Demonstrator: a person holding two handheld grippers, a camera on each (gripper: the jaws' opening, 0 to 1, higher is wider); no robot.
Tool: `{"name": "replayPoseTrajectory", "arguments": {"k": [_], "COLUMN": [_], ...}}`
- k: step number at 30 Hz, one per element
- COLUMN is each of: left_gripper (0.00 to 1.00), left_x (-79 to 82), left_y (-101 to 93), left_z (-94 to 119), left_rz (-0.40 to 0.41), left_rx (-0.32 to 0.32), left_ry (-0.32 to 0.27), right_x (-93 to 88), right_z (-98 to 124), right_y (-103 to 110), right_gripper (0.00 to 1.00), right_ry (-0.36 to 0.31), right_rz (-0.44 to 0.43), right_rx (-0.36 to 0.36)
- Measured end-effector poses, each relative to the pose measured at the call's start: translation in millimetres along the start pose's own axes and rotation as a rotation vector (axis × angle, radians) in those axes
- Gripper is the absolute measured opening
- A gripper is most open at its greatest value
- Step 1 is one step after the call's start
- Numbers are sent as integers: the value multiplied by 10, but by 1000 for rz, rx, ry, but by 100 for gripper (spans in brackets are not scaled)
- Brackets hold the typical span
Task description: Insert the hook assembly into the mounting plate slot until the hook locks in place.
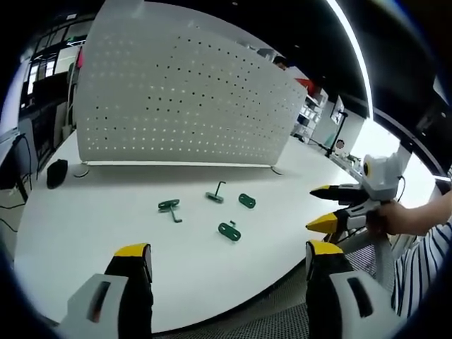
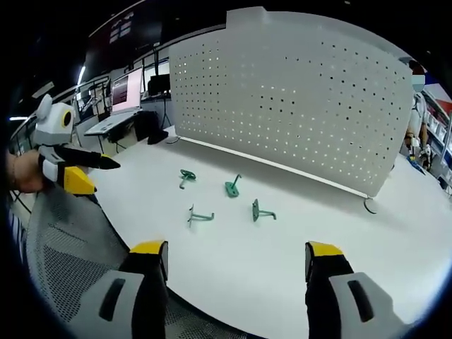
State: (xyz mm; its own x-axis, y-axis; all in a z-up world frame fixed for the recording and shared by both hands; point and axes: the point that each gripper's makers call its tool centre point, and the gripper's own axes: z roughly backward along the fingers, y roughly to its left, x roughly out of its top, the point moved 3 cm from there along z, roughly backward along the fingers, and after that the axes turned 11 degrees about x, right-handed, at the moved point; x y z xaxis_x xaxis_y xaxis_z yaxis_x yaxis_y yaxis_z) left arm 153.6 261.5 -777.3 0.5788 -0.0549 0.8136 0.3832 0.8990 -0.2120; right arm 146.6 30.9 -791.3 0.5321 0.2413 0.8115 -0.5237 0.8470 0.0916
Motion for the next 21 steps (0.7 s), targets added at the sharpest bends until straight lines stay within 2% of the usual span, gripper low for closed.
{"name": "replayPoseTrajectory", "arguments": {"k": [4,9,15,21], "left_gripper": [93,93,93,92], "left_x": [36,70,39,12], "left_y": [31,-1,15,-20], "left_z": [-4,-48,-135,-100], "left_rz": [27,19,36,-2], "left_rx": [8,1,-10,-11], "left_ry": [-10,-6,12,13], "right_x": [9,15,7,-3], "right_z": [5,4,-7,-34], "right_y": [-18,-27,-29,-30], "right_gripper": [75,75,73,73], "right_ry": [-7,-9,-1,16], "right_rz": [-11,-11,-7,4], "right_rx": [-4,-7,-5,-3]}}
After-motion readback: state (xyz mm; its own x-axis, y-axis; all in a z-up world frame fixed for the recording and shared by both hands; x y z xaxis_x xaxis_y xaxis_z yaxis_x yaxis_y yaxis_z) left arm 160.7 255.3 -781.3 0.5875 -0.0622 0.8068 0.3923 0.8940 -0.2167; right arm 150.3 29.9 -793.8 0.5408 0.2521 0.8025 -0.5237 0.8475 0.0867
